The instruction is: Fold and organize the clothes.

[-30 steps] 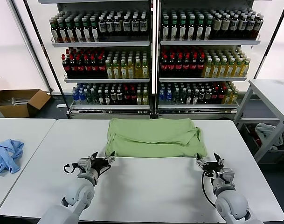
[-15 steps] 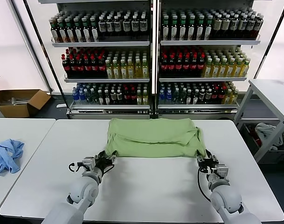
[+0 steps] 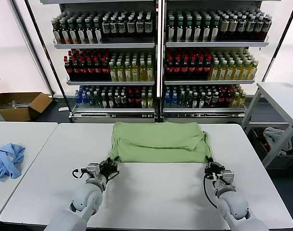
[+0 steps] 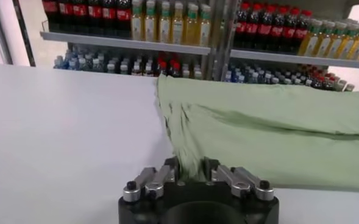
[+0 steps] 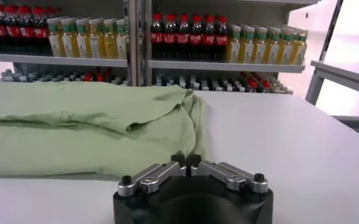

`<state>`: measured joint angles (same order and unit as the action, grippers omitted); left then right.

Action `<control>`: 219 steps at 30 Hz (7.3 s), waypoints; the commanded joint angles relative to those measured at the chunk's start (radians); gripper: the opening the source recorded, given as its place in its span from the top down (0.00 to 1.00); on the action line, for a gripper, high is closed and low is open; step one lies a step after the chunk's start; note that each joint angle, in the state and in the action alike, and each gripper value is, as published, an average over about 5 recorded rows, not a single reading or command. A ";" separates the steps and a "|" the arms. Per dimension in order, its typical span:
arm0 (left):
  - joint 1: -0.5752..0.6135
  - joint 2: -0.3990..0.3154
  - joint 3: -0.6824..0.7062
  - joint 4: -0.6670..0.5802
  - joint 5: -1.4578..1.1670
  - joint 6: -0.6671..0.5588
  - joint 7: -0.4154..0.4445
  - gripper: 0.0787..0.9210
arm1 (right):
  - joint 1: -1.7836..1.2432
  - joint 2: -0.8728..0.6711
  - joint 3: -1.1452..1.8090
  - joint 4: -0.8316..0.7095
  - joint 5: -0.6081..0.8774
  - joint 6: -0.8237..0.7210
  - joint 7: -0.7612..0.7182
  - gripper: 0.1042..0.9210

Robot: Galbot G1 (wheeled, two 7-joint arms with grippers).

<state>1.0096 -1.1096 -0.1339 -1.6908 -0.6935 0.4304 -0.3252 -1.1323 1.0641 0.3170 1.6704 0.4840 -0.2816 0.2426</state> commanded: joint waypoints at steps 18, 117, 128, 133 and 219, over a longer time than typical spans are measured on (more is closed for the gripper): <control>0.366 0.239 -0.085 -0.465 -0.004 -0.020 -0.083 1.00 | -0.343 -0.157 0.089 0.477 -0.006 -0.088 0.043 0.98; 0.000 0.203 -0.070 -0.136 -0.022 0.113 0.006 0.12 | 0.495 -0.052 -0.196 -0.225 0.078 -0.232 -0.130 0.12; -0.024 0.192 -0.077 -0.075 -0.039 0.144 0.018 0.12 | 0.568 0.057 -0.274 -0.379 -0.047 -0.277 -0.254 0.12; -0.026 0.186 -0.072 -0.063 -0.042 0.146 0.031 0.12 | 0.549 0.069 -0.292 -0.376 -0.074 -0.278 -0.264 0.12; 0.510 0.353 -0.136 -0.519 0.122 -0.021 0.013 0.99 | -0.438 -0.272 0.139 0.601 -0.029 -0.066 -0.108 0.99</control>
<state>1.3879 -0.7807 -0.2578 -2.1546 -0.6267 0.4148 -0.3046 -1.3529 0.8169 0.3716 2.1493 0.4999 -0.3735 0.1250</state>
